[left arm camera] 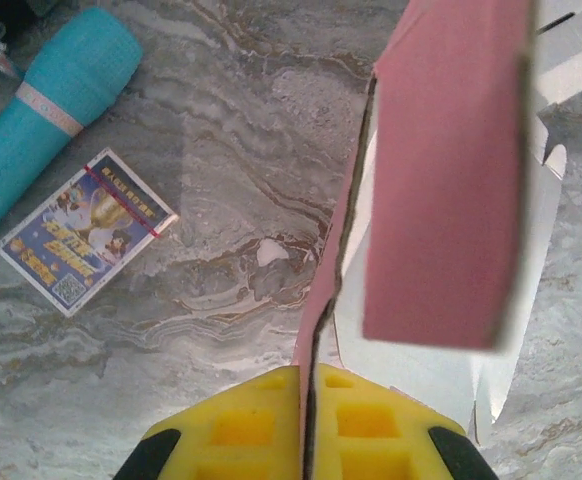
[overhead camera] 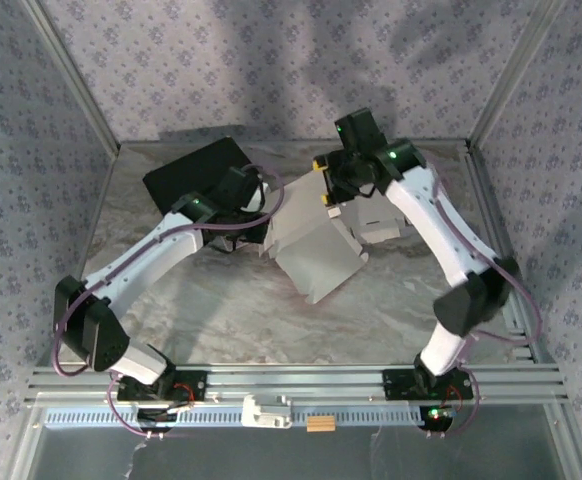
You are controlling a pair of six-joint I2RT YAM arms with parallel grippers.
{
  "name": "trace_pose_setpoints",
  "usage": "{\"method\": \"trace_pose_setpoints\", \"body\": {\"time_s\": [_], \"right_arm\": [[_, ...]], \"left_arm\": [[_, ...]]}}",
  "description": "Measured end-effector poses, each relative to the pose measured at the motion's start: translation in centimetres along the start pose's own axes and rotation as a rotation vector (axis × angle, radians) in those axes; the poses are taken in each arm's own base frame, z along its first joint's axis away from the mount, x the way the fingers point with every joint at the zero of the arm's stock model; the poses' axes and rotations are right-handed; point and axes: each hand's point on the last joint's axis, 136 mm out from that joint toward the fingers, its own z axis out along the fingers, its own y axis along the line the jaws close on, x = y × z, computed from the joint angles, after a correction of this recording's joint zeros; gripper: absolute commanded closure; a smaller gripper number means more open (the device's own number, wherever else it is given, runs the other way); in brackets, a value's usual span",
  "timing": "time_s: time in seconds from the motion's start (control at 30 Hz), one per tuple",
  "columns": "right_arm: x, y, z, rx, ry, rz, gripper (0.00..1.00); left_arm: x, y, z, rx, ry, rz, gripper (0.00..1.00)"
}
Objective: Fold the paper box
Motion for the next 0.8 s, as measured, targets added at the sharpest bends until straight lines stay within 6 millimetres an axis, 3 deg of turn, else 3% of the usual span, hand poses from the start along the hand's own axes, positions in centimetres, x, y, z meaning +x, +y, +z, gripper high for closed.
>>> {"method": "trace_pose_setpoints", "body": {"time_s": [0.13,0.23,0.5,0.63,0.8], "right_arm": [[-0.3,2.6,3.3,0.007,0.080,-0.071,0.45],[-0.1,3.2,4.1,0.006,0.133,-0.115,0.53],[2.3,1.6,4.6,0.057,0.219,-0.201,0.56],[2.2,0.5,5.4,0.094,0.224,-0.208,0.63],[1.9,0.5,5.4,0.092,0.221,-0.218,0.73]], "left_arm": [[0.3,0.3,-0.3,0.008,-0.018,0.046,1.00],[0.5,0.6,-0.2,0.007,-0.013,0.061,1.00],[0.5,0.8,-0.2,0.004,-0.014,0.078,1.00],[0.5,0.8,-0.2,0.003,-0.013,0.088,1.00],[0.5,0.8,-0.1,0.003,-0.013,0.096,1.00]]}}
